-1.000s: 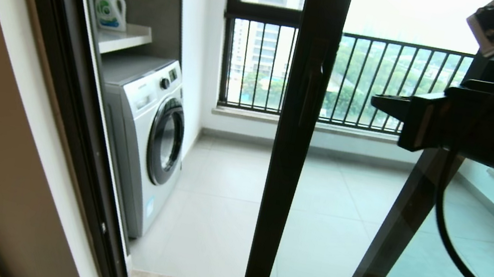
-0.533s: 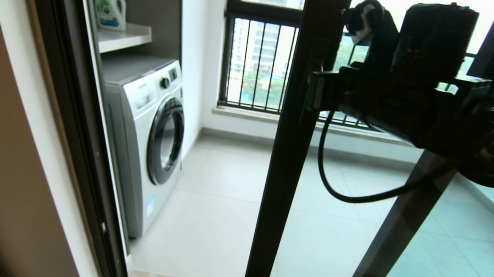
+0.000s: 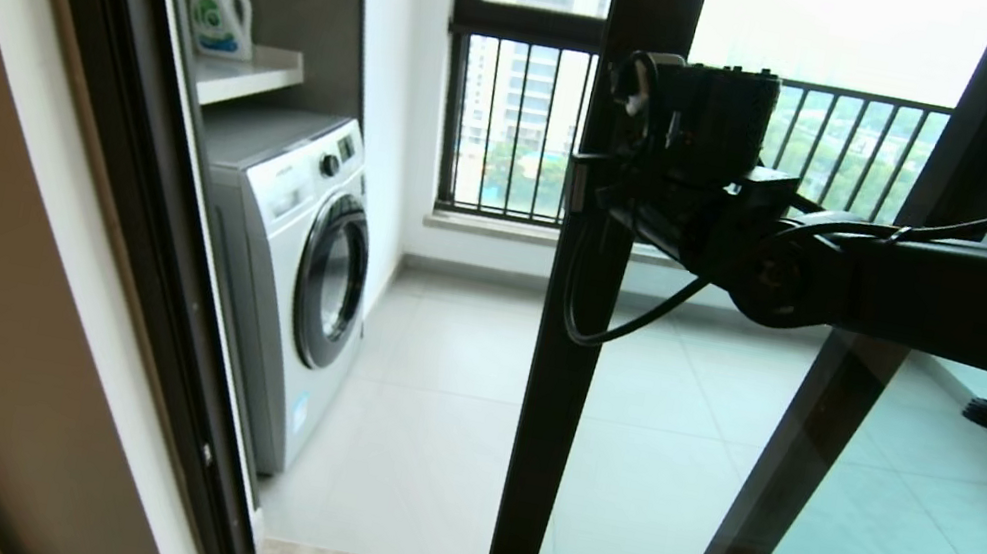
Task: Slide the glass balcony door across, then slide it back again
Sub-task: Open the slid door
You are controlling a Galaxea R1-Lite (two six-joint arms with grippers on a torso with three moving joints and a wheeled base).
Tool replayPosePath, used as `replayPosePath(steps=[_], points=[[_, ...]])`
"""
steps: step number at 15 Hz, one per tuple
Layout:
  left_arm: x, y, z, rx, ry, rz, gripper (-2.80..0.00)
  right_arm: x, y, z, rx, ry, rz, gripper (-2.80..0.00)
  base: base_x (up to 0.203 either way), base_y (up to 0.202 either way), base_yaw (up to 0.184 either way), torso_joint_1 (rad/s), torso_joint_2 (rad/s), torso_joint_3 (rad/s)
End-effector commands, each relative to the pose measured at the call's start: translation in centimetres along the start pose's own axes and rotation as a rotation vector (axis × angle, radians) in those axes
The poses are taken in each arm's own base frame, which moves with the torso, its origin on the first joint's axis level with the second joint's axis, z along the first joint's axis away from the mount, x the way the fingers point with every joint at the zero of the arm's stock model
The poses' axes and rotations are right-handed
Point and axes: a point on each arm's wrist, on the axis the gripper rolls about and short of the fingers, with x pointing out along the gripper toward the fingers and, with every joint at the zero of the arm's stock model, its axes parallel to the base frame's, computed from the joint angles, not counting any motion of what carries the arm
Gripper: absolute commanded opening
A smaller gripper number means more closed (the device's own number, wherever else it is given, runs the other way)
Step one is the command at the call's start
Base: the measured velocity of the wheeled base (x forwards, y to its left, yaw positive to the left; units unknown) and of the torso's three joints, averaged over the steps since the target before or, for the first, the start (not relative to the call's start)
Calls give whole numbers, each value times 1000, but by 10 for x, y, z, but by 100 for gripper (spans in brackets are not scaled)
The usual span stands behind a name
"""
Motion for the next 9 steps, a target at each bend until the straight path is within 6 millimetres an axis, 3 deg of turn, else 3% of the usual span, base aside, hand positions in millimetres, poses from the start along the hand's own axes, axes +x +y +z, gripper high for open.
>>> replayPosePath(steps=[1, 9], points=[[0, 0, 0, -1, 2, 0, -280, 8, -14, -7, -3, 13, -37, -280, 0, 0, 0, 0, 0, 0], [0, 0, 0, 0, 2, 0, -280, 3, -44, 2, 8, -1, -105, -280, 0, 0, 0, 0, 0, 0]])
